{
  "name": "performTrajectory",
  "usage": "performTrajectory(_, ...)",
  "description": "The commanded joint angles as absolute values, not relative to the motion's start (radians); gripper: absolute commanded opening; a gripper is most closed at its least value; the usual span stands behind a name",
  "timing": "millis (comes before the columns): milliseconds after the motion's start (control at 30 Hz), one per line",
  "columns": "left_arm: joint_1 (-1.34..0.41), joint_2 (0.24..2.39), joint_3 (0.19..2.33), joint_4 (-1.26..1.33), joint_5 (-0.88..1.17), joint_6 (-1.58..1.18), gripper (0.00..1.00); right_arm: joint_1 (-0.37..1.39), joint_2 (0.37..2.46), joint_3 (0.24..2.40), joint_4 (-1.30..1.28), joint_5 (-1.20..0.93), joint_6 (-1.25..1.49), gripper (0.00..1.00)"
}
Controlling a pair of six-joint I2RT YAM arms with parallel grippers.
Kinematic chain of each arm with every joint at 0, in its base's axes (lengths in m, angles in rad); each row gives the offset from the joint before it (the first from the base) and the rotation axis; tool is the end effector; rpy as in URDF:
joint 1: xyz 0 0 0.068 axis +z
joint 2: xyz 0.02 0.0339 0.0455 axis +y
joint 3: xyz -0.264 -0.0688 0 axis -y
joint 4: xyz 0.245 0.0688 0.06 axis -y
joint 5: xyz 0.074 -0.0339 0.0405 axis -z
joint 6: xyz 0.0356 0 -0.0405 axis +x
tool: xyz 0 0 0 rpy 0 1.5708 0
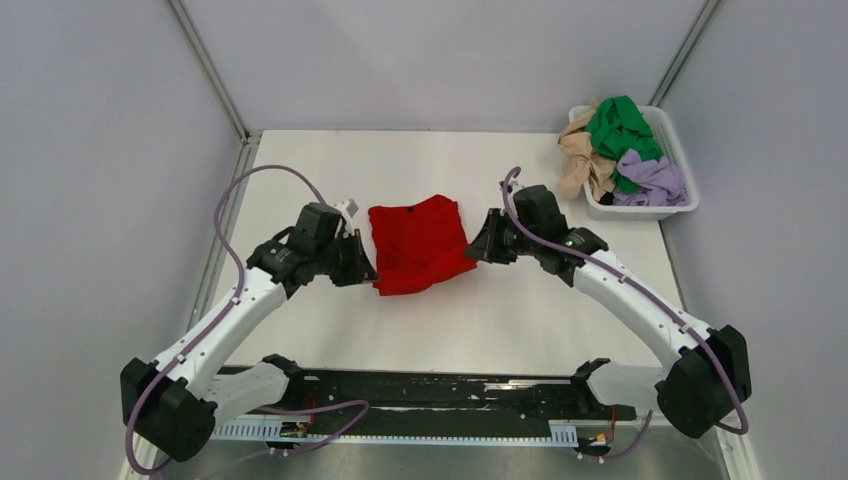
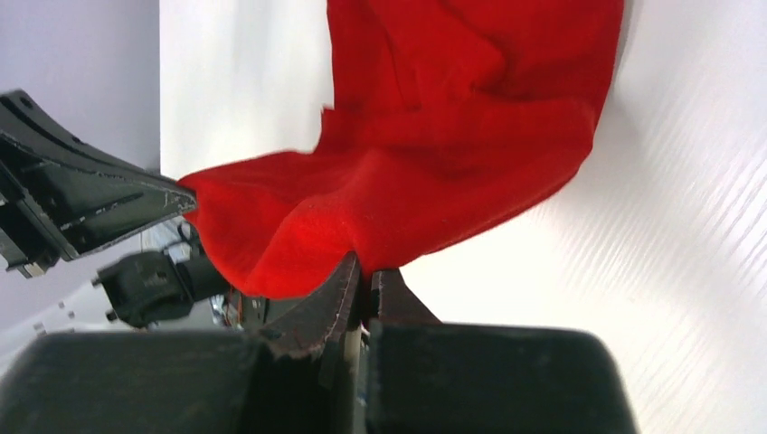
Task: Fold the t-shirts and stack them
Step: Fold the long partially folded tshirt into a neat square
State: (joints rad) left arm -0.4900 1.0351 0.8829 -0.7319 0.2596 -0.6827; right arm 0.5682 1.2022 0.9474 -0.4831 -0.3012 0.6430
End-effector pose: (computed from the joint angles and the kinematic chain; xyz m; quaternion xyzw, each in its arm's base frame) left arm 0.1768 -0.1047 0.2788 -0.0465 0.9336 -0.2862 0.2106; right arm 0.2109 0.1472 0.2834 -0.0268 0.9058 0.3405 0.2507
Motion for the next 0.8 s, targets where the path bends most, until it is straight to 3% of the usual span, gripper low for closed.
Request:
performTrajectory(0, -0.411, 1.099, 0.969, -0.616, 0.203, -0.661, 0.00, 0.509, 1.291, 1.070, -0.394, -0.261, 0.611, 0.00)
performTrajectory(767, -0.219, 1.573, 1.245, -0.478, 0.170, -0.589, 0.00, 0.350, 1.834, 1.515, -0.360, -0.417, 0.542, 0.00)
